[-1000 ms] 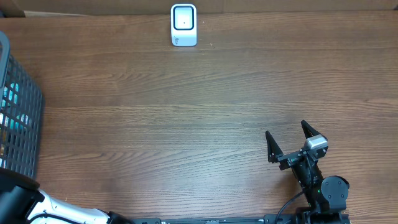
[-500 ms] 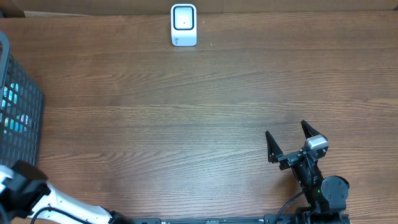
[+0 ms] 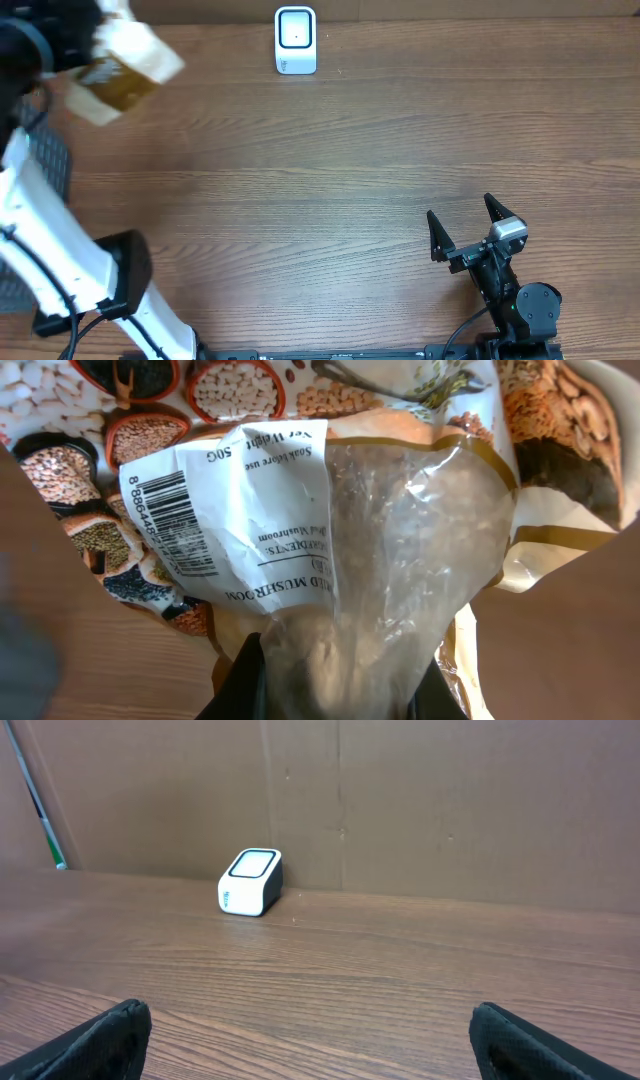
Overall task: Scan the item barcode
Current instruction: 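Lift the mushroom bag out and set it on the table center, then reach the left gripper into the basket and grasp the green-lidded jar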
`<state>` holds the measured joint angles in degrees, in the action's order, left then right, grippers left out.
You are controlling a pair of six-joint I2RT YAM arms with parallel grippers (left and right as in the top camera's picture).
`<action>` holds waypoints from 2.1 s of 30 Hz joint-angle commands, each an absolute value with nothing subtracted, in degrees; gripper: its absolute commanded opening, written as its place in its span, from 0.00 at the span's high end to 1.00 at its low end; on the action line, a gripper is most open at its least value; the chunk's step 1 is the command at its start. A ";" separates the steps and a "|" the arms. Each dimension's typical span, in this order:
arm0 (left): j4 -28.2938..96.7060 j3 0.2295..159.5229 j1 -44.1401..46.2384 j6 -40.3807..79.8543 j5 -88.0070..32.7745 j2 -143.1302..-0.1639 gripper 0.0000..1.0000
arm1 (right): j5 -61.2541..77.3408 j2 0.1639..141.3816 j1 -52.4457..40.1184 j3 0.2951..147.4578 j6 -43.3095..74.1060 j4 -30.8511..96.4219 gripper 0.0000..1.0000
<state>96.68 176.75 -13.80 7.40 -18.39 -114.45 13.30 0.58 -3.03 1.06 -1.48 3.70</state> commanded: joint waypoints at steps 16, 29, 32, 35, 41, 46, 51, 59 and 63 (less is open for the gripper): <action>85.17 119.77 4.62 -0.84 -1.28 -115.72 0.96 | 13.41 0.16 -2.92 0.47 -1.37 3.44 0.00; 61.84 91.96 6.13 -7.11 -2.68 -115.72 0.95 | 13.41 0.16 -2.92 0.47 -1.37 3.44 0.00; 61.39 91.18 6.46 -7.14 -5.08 -115.72 0.42 | 13.41 0.16 -2.92 0.47 -1.37 3.44 0.00; 62.17 92.71 6.44 -7.11 -5.61 -115.70 0.05 | 13.41 0.16 -2.92 0.47 -1.34 3.44 0.00; 71.55 108.60 6.00 -4.25 -5.50 -115.57 0.00 | 13.41 0.16 -2.92 0.47 -1.37 3.44 0.00; 82.08 129.78 3.75 0.89 -5.30 -115.24 0.09 | 13.41 0.16 -2.92 0.47 -1.37 3.44 0.00; 94.00 155.30 -4.82 6.20 -3.81 -115.00 0.02 | 13.41 0.16 -2.92 0.47 -1.37 3.44 0.00; 96.79 165.38 -26.44 14.66 -4.47 -111.92 0.00 | 13.41 0.16 -2.92 0.47 -1.37 3.44 0.00; 96.79 163.98 -38.17 18.72 -4.25 -111.96 0.00 | 13.41 0.16 -2.92 0.47 -1.34 3.44 0.00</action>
<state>96.49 164.72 -31.35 12.78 -4.25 -112.36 13.28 0.58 -3.03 1.06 -1.50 3.68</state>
